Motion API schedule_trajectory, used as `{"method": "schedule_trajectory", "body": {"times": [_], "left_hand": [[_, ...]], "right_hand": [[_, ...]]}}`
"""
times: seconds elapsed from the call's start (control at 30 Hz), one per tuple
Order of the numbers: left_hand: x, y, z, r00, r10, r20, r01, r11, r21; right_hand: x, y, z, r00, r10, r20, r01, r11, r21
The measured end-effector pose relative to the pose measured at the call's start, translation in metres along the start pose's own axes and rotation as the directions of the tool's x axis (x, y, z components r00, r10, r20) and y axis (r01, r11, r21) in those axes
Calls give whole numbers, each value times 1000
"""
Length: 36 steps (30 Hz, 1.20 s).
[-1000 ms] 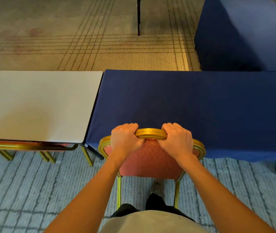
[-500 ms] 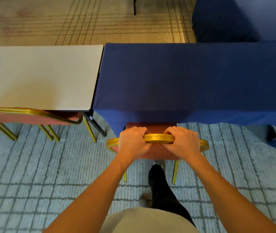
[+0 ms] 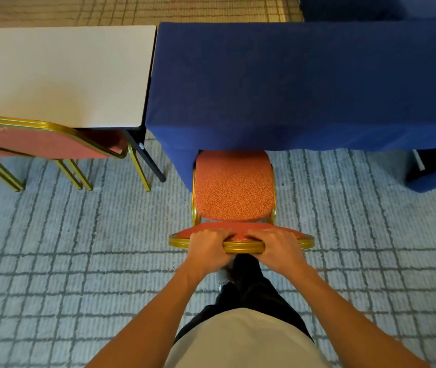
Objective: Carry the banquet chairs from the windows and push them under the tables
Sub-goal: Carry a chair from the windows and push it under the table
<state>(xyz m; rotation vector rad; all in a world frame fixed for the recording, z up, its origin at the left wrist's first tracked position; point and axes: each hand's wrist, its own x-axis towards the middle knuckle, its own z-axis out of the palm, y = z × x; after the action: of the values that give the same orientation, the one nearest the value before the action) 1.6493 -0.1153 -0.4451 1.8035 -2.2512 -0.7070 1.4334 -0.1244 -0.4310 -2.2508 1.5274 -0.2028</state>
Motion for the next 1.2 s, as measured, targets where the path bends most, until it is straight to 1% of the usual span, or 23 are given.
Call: {"method": "schedule_trajectory", "body": {"times": [0.03,0.1,0.23,0.33,0.4,0.53,0.6,0.67,0.73,0.8,0.87,0.93,1.0,1.07,1.1,1.13,1.17,1.2], "left_hand": [[-7,2,4,999,-21,27,21,1000,-2],[-14,4,9,999,-47,23,46,999,6],[-14,9,10,998,-39,-45,38,999,-10],[-23,13,12,991,-98,-93,95,995,-31],[-33,15,16,979,-161,-123,150,984,-91],[-54,17,32,964,-172,-202,132,971,-201],[-63,27,38,960,-199,-197,139,949,-282],[-70,41,39,953,-267,-146,202,914,-353],[-79,57,31,929,-370,-34,312,827,-468],[-86,69,23,911,-410,31,356,750,-557],[-91,75,20,909,-417,32,351,718,-601],[-95,80,18,883,-470,12,351,643,-681],[-98,85,15,825,-564,-23,354,550,-756],[-103,93,14,738,-674,-41,355,439,-825],[-105,96,13,699,-715,-18,361,375,-854],[-106,98,13,668,-742,48,371,276,-887],[-104,97,12,641,-750,165,390,132,-911],[-101,95,13,621,-715,322,418,-46,-907]], "right_hand": [[-7,-2,5,1000,9,8,-9,1000,-12],[-14,-3,11,999,32,-5,-32,999,-13],[-15,-3,11,999,6,-47,-6,1000,11],[-18,-7,13,998,16,-64,-16,1000,-4],[-21,-10,17,996,44,-82,-44,999,-3],[-29,-7,23,991,124,-57,-126,992,-32],[-39,-4,28,984,169,-63,-169,986,-6],[-51,-3,31,975,205,-88,-198,977,79],[-67,-9,31,973,213,-90,-189,957,220],[-80,-16,28,971,210,-119,-150,912,381],[-87,-20,25,960,240,-144,-133,844,520],[-92,-29,18,938,326,-122,-171,736,655],[-96,-40,8,913,393,-108,-194,650,735],[-107,-47,-1,875,471,-110,-210,575,791],[-112,-47,-3,848,521,-91,-232,521,821],[-116,-48,-4,818,573,-47,-262,444,857],[-117,-47,-2,786,617,30,-297,336,894],[-116,-46,0,749,647,142,-339,191,921]]}}
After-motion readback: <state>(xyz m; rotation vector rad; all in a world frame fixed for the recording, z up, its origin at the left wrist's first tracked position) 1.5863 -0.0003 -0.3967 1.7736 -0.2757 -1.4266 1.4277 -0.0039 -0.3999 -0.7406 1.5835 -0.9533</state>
